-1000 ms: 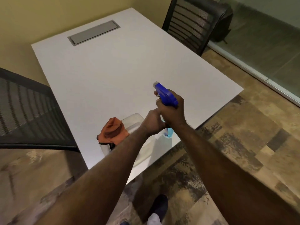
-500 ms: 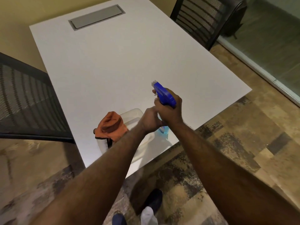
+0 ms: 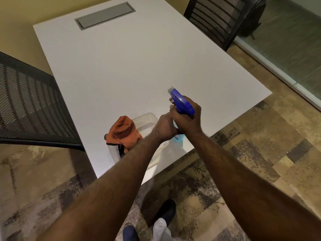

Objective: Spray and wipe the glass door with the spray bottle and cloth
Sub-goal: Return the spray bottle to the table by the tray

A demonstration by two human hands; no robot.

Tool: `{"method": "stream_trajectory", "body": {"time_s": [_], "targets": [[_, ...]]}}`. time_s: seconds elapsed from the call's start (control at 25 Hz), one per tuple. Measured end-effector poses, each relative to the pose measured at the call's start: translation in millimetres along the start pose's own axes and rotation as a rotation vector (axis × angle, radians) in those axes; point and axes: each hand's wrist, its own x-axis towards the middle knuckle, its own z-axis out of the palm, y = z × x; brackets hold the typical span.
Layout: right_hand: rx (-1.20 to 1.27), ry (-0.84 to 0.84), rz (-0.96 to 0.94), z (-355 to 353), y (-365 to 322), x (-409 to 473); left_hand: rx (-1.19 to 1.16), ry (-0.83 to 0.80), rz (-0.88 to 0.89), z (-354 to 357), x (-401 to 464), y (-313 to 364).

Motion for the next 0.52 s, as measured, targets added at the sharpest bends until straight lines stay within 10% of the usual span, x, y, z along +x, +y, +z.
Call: {"method": "stream_trajectory", "body": {"time_s": [0.52], "targets": [[-0.248,0.18,0.064,-4,1,-50,0.086,0.017,-0.017,-49,-46,-4]]}}
